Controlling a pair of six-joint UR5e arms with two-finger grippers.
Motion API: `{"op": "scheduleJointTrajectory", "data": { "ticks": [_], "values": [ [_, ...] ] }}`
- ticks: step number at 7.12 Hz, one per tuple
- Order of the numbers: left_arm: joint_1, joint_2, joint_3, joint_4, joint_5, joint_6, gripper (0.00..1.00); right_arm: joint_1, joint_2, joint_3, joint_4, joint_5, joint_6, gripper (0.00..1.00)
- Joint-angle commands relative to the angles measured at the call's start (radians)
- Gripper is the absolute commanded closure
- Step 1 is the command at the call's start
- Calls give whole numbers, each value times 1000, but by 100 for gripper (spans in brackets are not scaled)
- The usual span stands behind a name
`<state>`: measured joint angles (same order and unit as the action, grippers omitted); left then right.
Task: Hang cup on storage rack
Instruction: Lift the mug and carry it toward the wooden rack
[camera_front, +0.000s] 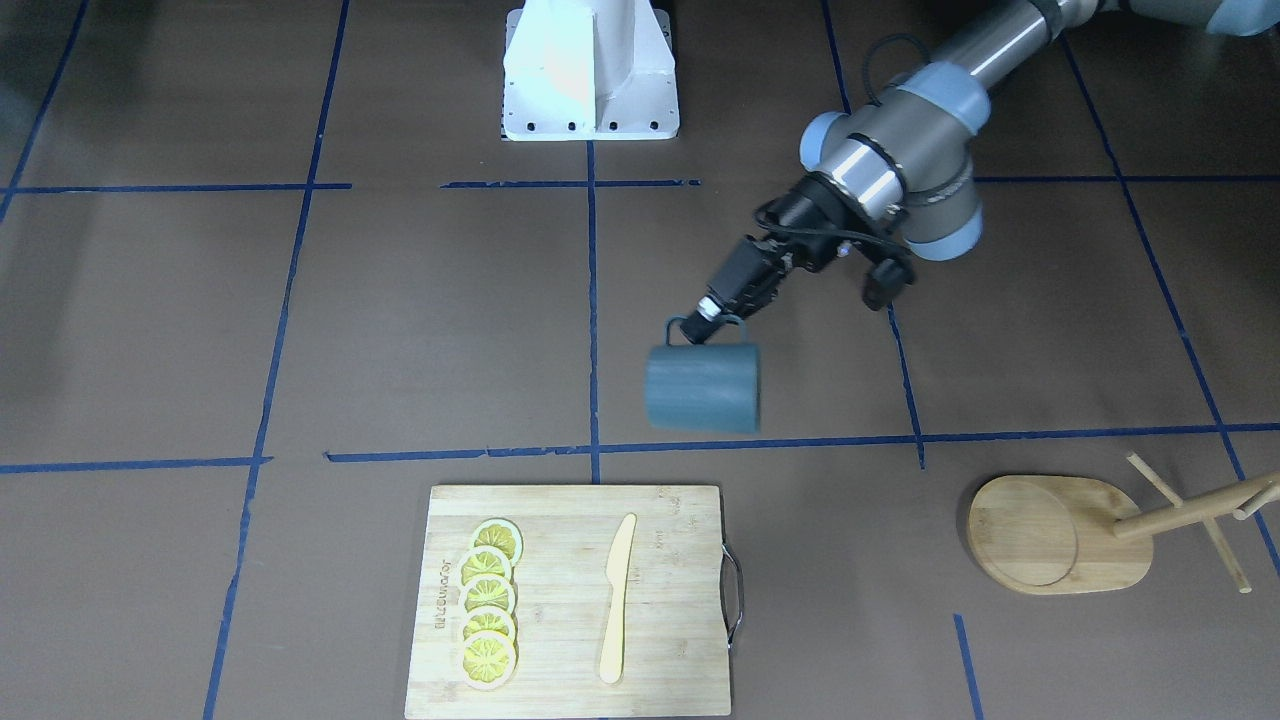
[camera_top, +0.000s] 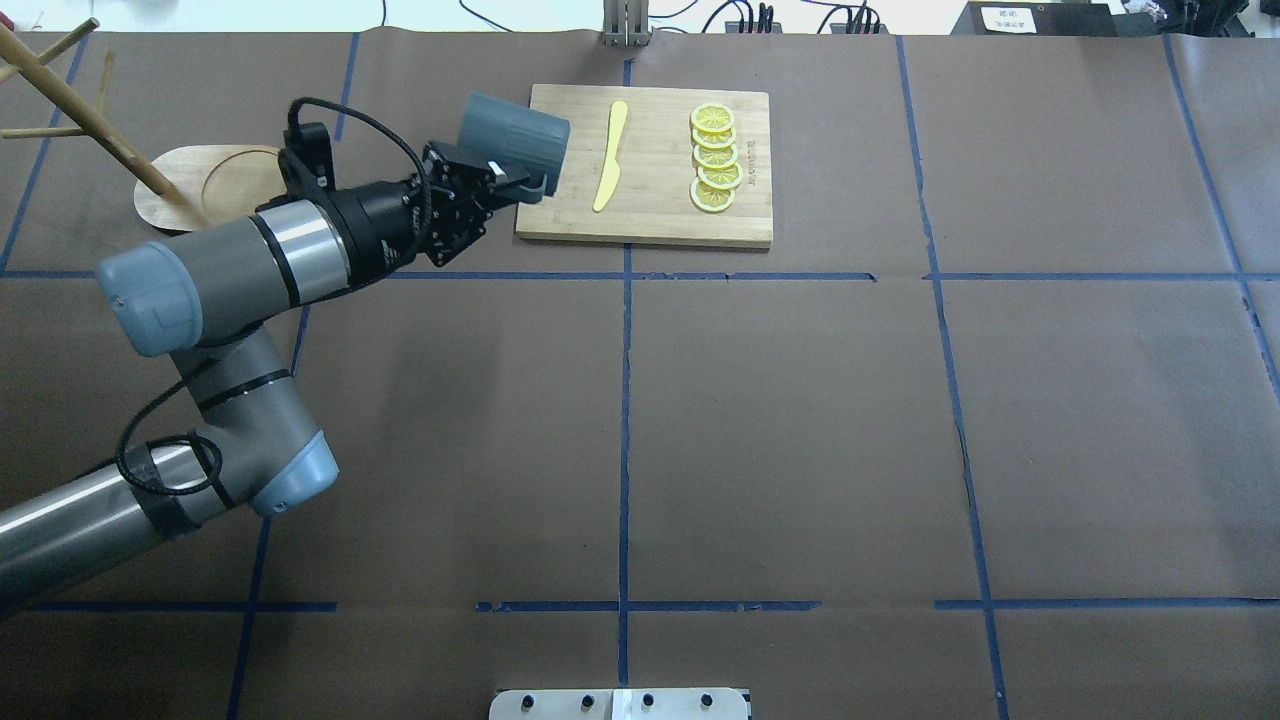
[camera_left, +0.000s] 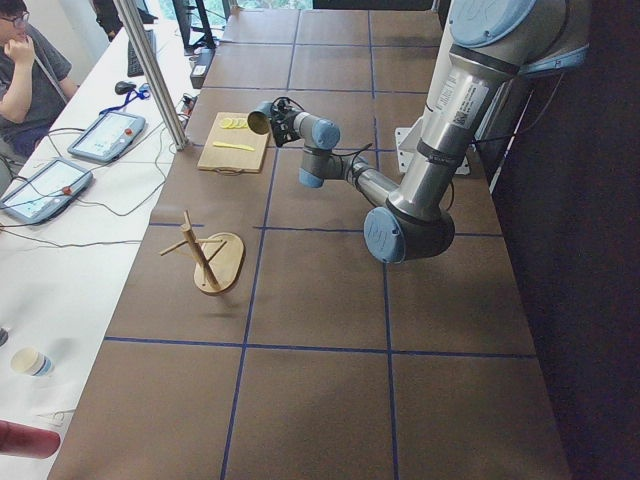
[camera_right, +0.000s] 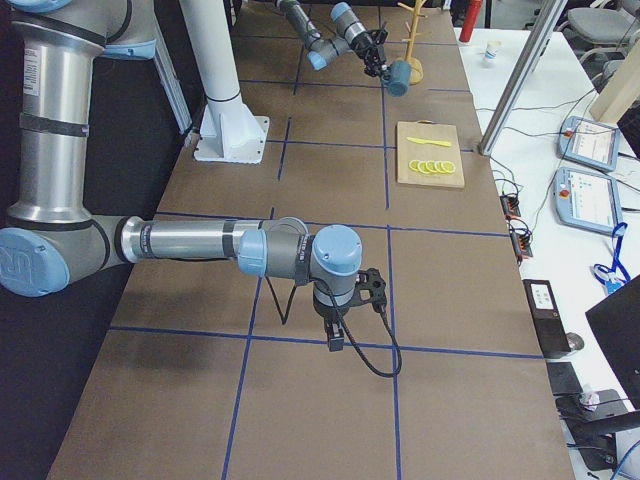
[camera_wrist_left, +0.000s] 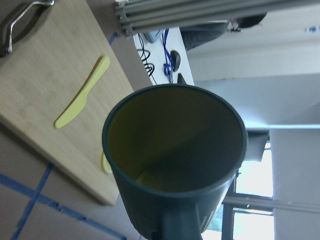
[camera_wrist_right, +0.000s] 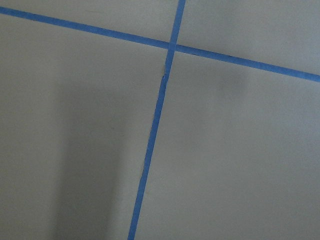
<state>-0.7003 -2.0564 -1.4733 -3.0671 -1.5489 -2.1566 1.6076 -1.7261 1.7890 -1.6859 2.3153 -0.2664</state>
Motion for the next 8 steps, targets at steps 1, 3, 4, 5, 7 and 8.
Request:
{"op": "scheduleJointTrajectory", "data": {
  "ticks": [1, 3, 4, 5, 7, 8],
  "values": [
    [-143, 13, 14, -2, 44, -254, 100, 0, 0, 1, 0, 1, 1, 0],
    [-235, 57, 31, -2, 44, -427, 100, 0, 6, 1, 2, 0, -1, 0],
    [-273, 77, 47, -4, 44, -513, 100, 0, 8, 3, 2, 1, 1, 0],
    [-295, 97, 66, -4, 44, -593, 100, 0, 8, 4, 2, 0, 1, 0],
    [-337, 122, 96, -5, 41, -656, 100, -2, 8, 4, 2, 0, 1, 0],
    [-338, 145, 103, -36, 41, -657, 100, 0, 8, 4, 2, 0, 1, 0]
  ]
}}
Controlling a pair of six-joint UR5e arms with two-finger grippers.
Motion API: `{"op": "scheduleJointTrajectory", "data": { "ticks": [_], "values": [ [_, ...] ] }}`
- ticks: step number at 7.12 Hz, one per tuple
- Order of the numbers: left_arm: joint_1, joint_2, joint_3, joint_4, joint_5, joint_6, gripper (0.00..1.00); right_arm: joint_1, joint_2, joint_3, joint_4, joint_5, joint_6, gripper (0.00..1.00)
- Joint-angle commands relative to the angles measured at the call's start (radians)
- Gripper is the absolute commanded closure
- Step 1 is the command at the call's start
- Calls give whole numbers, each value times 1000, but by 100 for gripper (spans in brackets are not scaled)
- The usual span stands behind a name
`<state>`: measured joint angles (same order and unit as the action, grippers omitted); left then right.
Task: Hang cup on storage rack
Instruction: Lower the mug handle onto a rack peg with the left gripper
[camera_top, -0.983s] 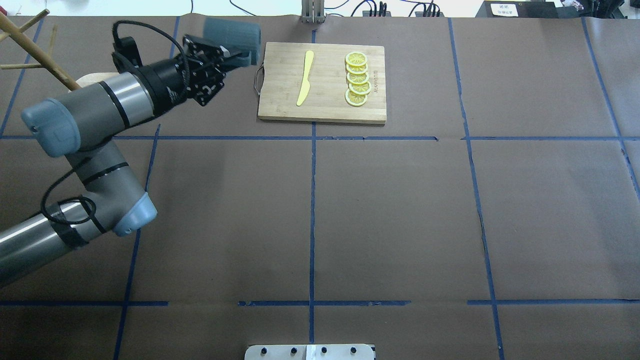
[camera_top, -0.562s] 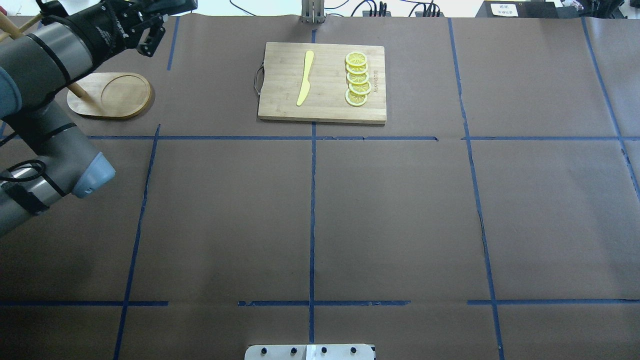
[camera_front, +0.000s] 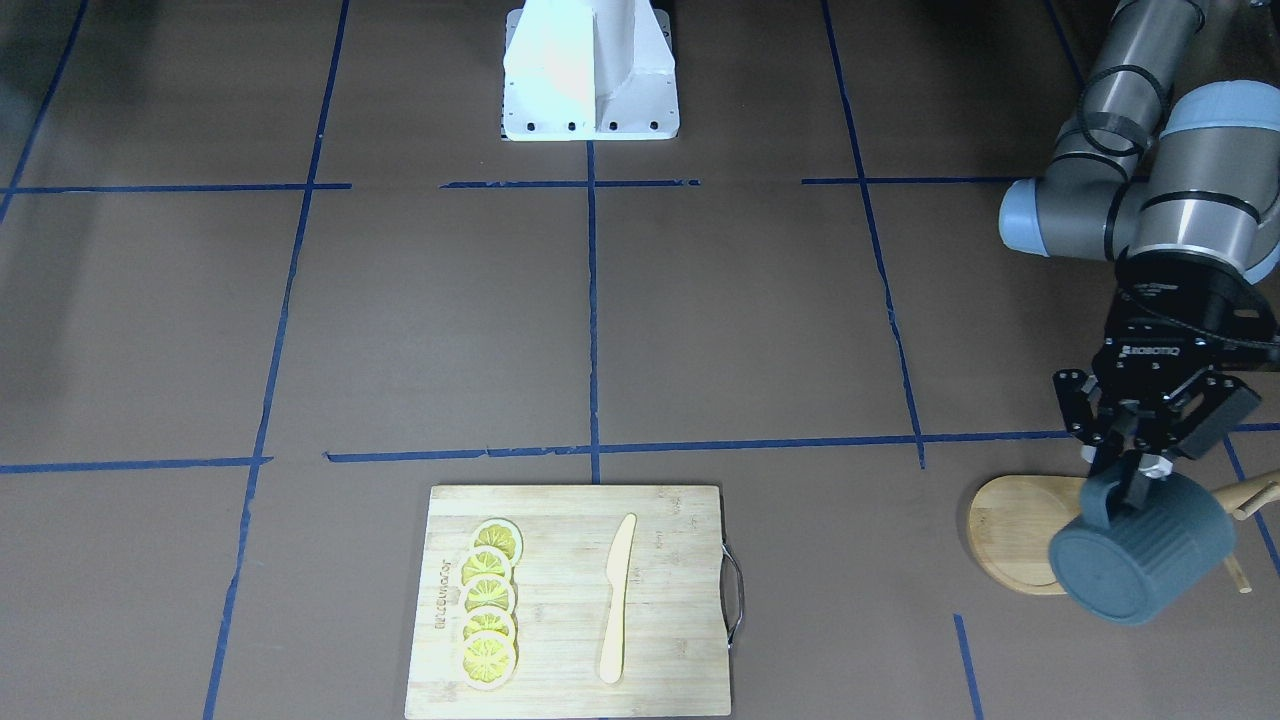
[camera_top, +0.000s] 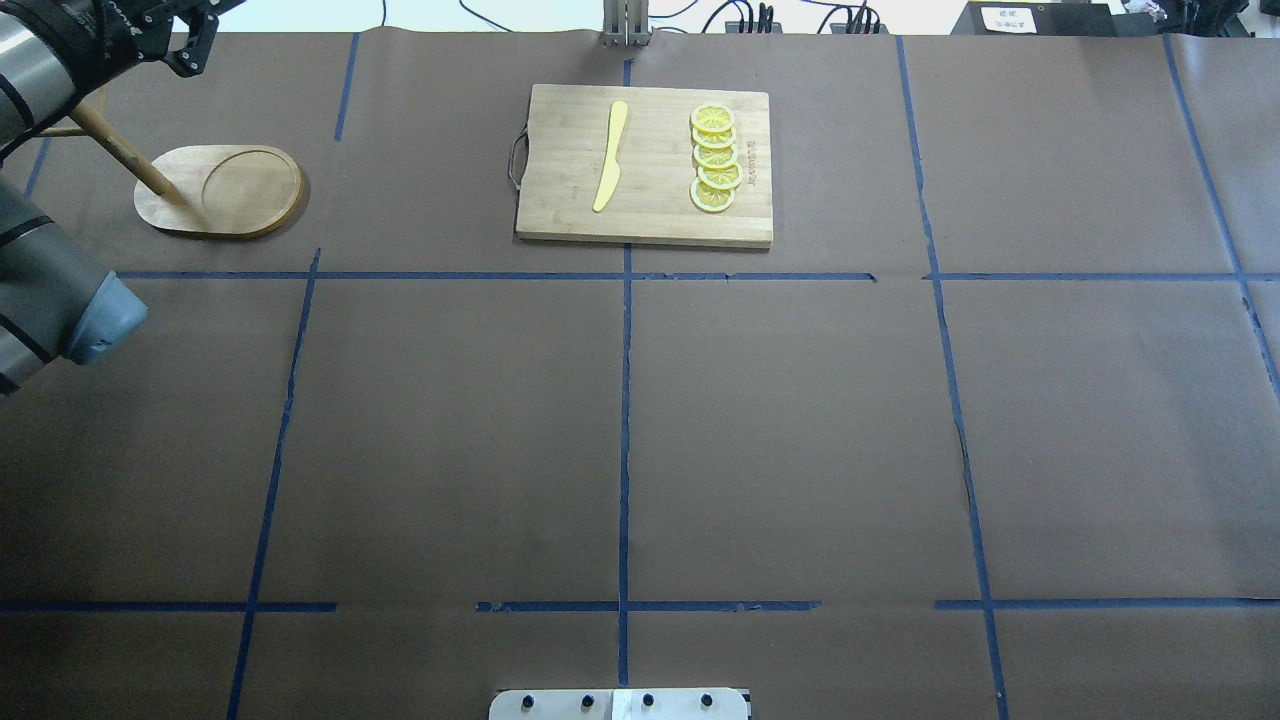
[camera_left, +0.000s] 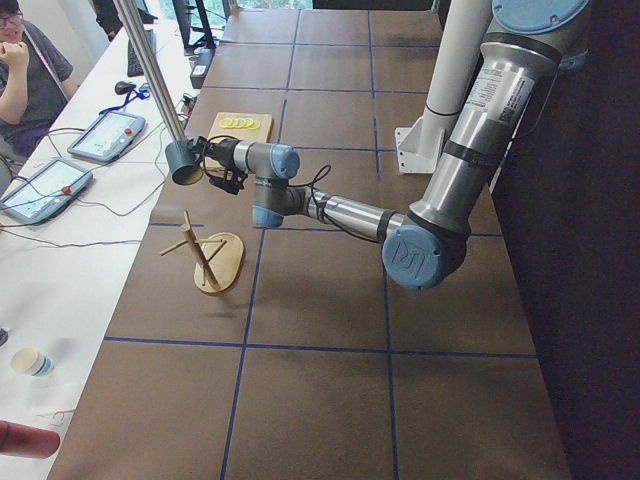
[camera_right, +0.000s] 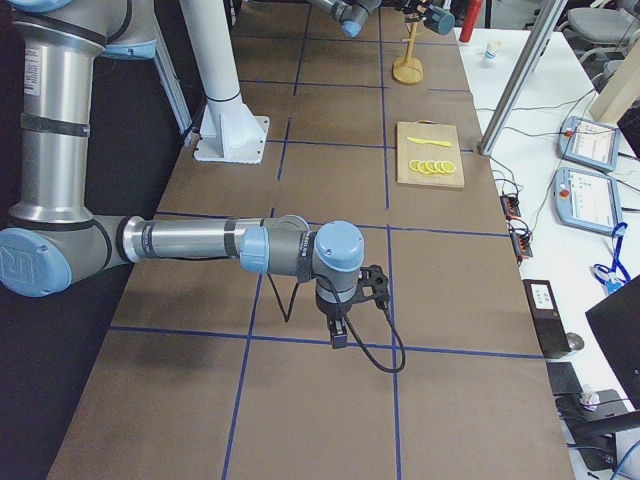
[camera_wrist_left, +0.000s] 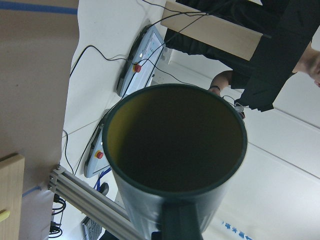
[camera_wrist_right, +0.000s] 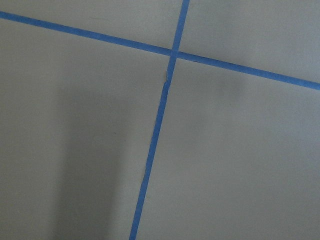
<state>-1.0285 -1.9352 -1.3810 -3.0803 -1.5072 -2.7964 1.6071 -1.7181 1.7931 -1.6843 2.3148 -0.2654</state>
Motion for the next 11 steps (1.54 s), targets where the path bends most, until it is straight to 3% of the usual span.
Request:
{"op": "scheduleJointTrajectory", "data": {
  "ticks": [1, 4, 7, 11],
  "values": [
    [-10, 53, 20, -69, -1, -18, 100, -1, 6, 0, 0, 0, 0, 0],
    [-12, 73, 40, -124, -4, -17, 100, -1, 9, 0, -2, 2, 0, 0],
    [-27, 73, 184, -290, -5, -17, 100, -1, 9, -1, -2, 2, 0, 0],
    [-25, 94, 218, -316, -5, -17, 100, -1, 9, -1, -2, 2, 0, 0]
  ]
}}
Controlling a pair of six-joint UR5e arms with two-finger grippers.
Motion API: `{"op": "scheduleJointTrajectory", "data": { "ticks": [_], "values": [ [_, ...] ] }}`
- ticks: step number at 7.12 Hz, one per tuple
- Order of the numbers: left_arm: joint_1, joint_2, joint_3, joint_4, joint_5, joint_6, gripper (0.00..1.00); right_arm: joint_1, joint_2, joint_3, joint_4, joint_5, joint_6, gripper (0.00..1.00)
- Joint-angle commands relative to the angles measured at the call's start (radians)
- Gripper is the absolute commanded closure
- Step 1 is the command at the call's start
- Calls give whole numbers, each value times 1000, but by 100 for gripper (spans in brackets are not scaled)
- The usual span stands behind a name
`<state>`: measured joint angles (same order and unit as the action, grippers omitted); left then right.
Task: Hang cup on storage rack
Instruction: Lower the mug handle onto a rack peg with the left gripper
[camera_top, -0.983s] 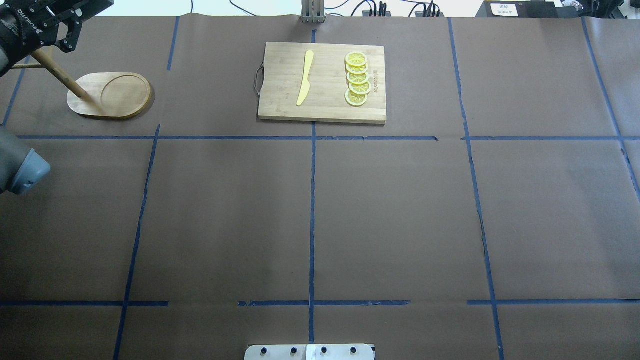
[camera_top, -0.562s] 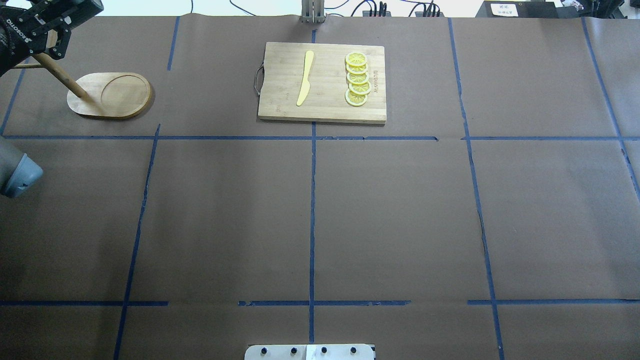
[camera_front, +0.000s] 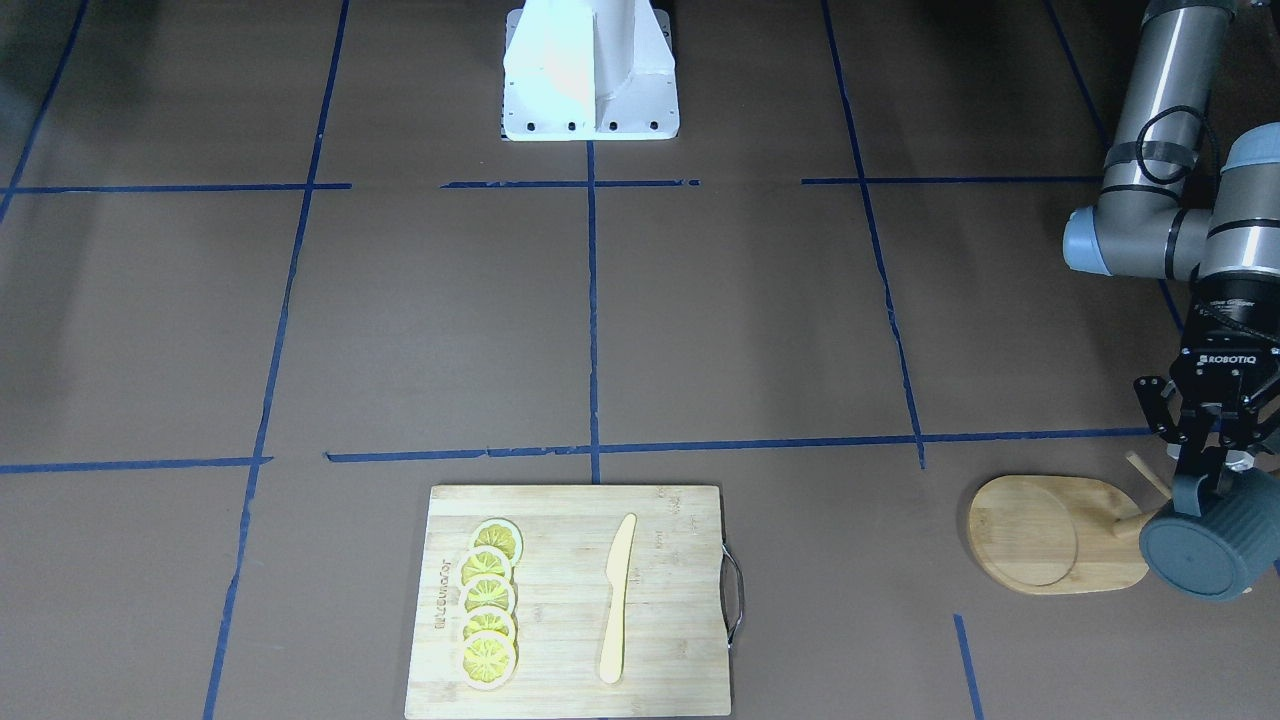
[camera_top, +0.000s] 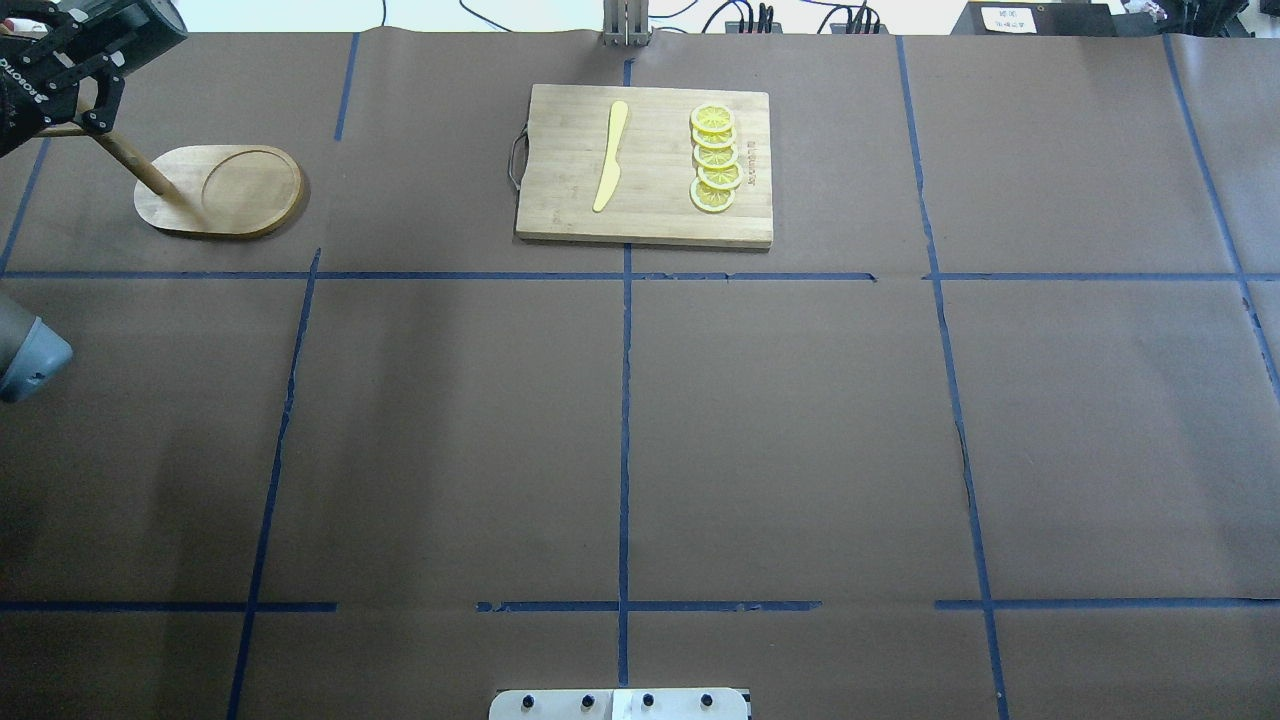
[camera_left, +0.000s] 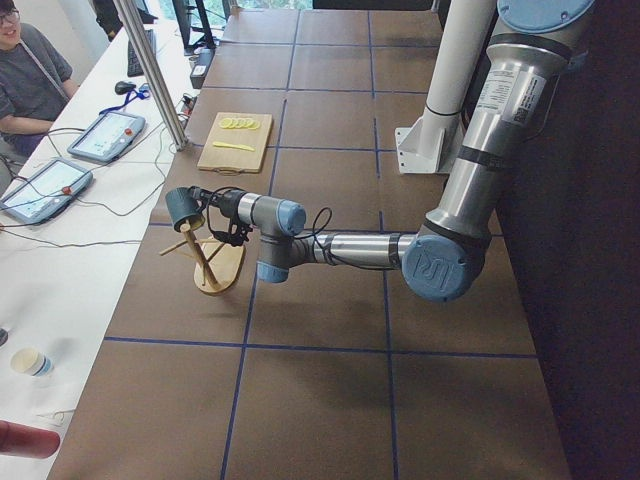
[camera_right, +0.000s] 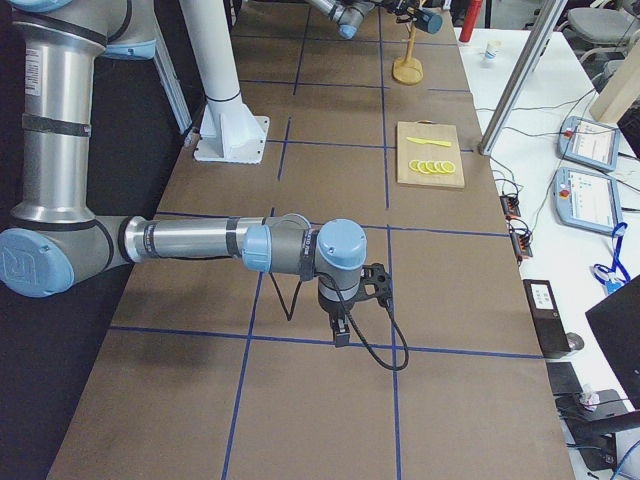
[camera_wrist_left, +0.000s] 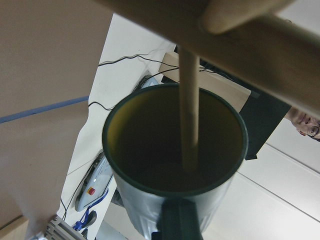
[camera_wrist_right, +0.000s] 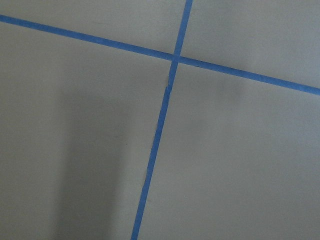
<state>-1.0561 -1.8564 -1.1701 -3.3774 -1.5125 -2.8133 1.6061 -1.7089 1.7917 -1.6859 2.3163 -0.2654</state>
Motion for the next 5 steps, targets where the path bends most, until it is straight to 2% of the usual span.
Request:
{"op": "scheduleJointTrajectory", "data": {
  "ticks": [1, 3, 4, 5],
  "values": [
    [2, 19, 36, -72, 0, 0, 100, 0, 0, 0, 0, 0, 0, 0],
    [7, 17, 59, -82, 2, 0, 100, 0, 0, 0, 0, 0, 0, 0],
    [7, 16, 64, -82, 3, 2, 85, 0, 0, 0, 0, 0, 0, 0],
    [8, 16, 66, -82, 3, 2, 35, 0, 0, 0, 0, 0, 0, 0]
  ]
}}
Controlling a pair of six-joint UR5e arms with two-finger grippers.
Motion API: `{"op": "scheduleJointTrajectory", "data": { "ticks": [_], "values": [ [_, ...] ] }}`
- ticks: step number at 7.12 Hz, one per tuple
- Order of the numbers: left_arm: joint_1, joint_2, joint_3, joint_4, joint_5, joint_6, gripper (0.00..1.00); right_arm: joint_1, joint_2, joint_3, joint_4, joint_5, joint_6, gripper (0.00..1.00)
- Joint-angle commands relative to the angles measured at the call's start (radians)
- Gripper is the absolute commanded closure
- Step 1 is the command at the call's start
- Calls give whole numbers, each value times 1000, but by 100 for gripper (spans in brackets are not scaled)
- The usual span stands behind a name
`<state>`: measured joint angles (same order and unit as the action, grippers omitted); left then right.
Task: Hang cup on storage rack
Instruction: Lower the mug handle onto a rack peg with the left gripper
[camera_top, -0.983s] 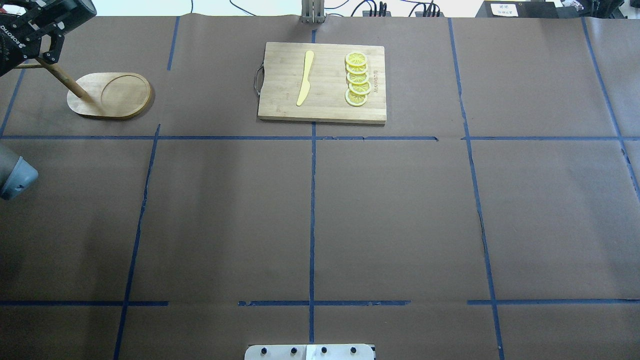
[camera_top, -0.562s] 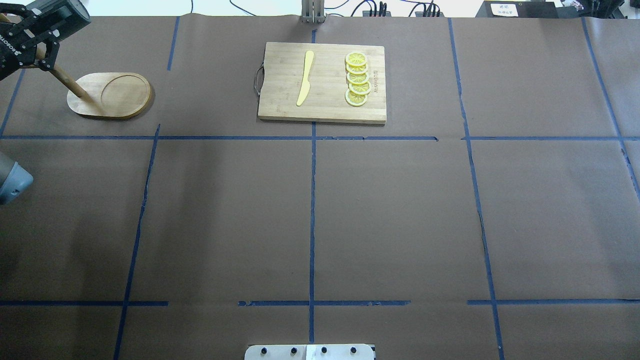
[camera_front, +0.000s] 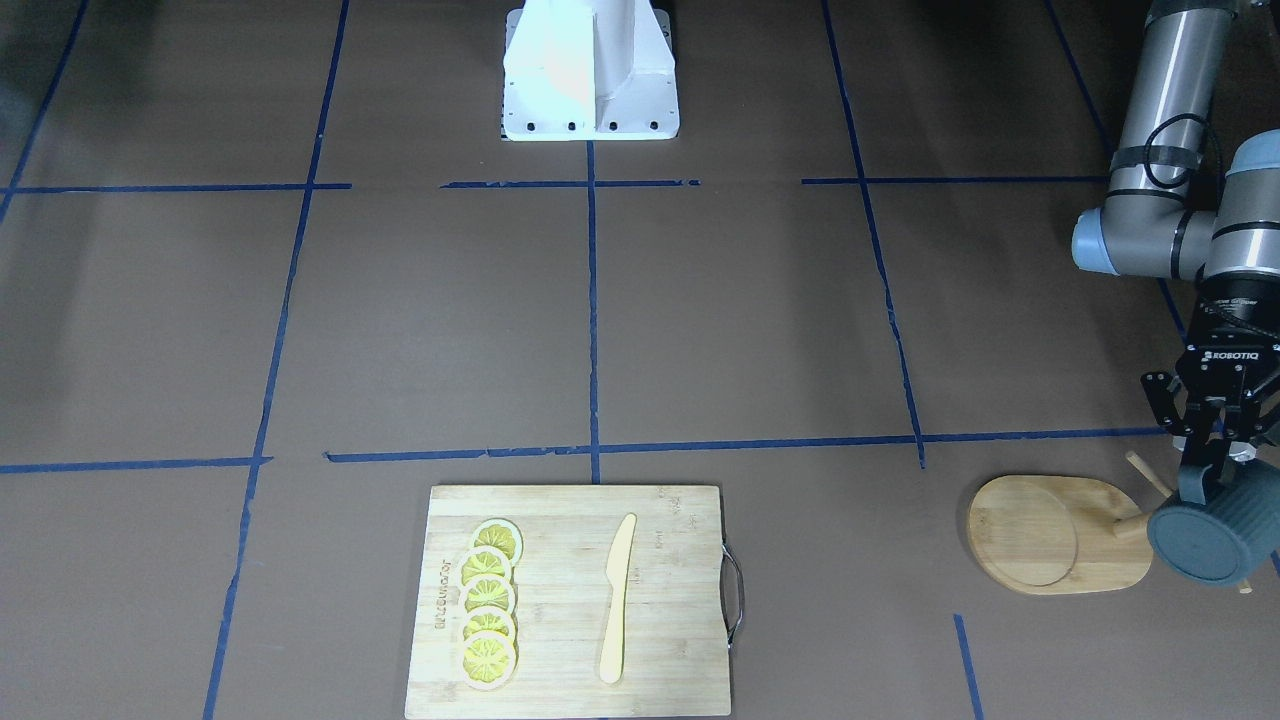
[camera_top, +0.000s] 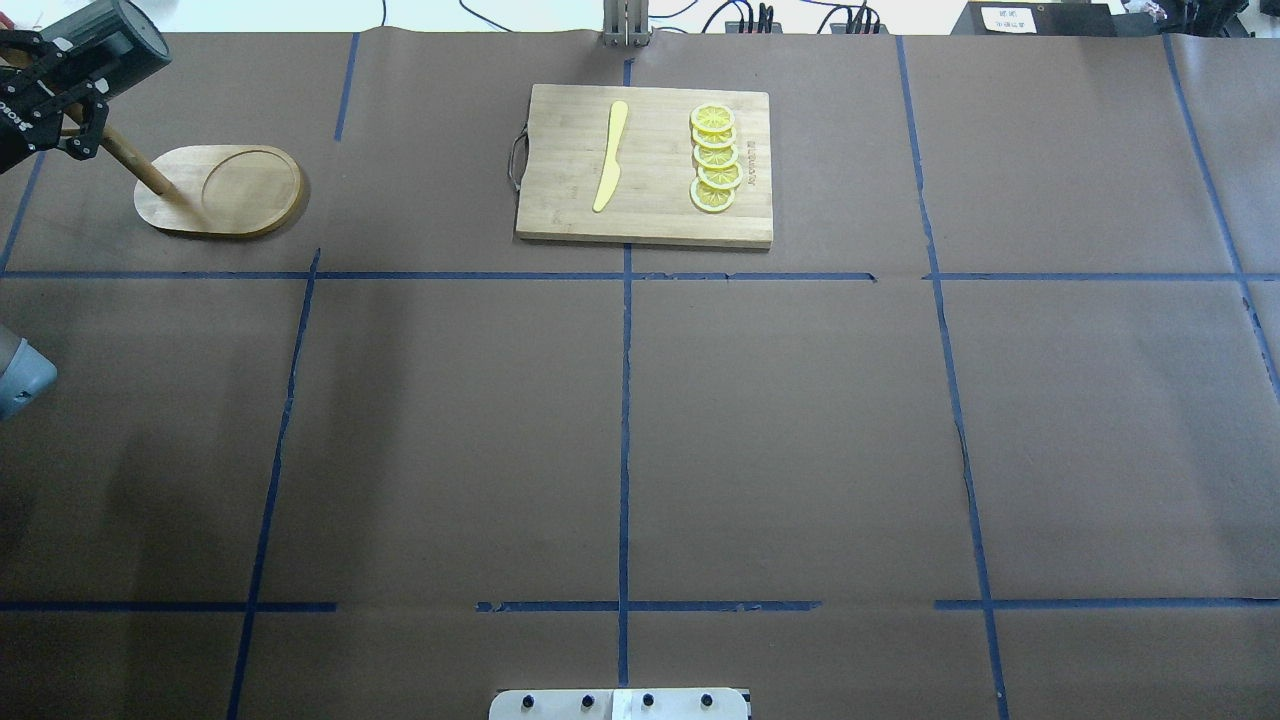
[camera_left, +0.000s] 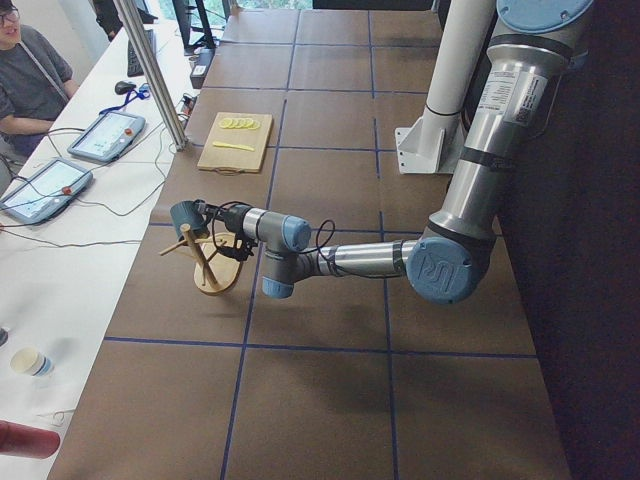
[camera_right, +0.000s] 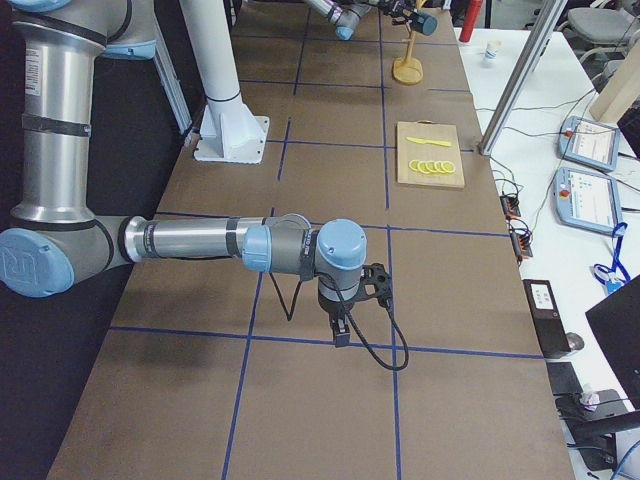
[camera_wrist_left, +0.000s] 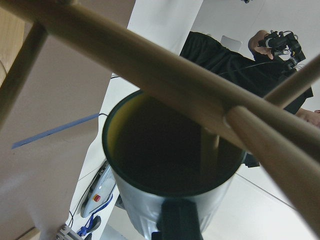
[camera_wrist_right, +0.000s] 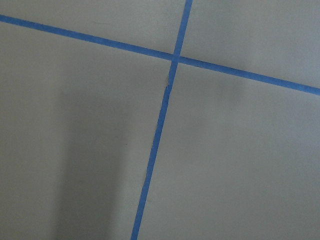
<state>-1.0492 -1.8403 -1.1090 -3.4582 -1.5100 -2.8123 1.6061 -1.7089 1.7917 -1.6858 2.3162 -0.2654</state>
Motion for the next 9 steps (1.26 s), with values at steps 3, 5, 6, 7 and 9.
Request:
{"op": "scheduleJointTrajectory", "data": {
  "ticks": [3, 5, 6, 7, 9],
  "values": [
    [-2, 3, 0, -2, -3, 2, 0, 0, 0, 0, 0, -1, 0, 0],
    [-5, 39, -5, -109, -4, 7, 0, 0, 0, 0, 0, 0, 0, 0],
    [-6, 80, -18, -177, -4, 7, 0, 0, 0, 0, 0, -1, 0, 0],
    [-5, 139, -59, -232, -4, 7, 0, 0, 0, 0, 0, 0, 0, 0],
    [-6, 266, -147, -326, -4, 13, 0, 0, 0, 0, 0, 0, 0, 0]
  ]
}}
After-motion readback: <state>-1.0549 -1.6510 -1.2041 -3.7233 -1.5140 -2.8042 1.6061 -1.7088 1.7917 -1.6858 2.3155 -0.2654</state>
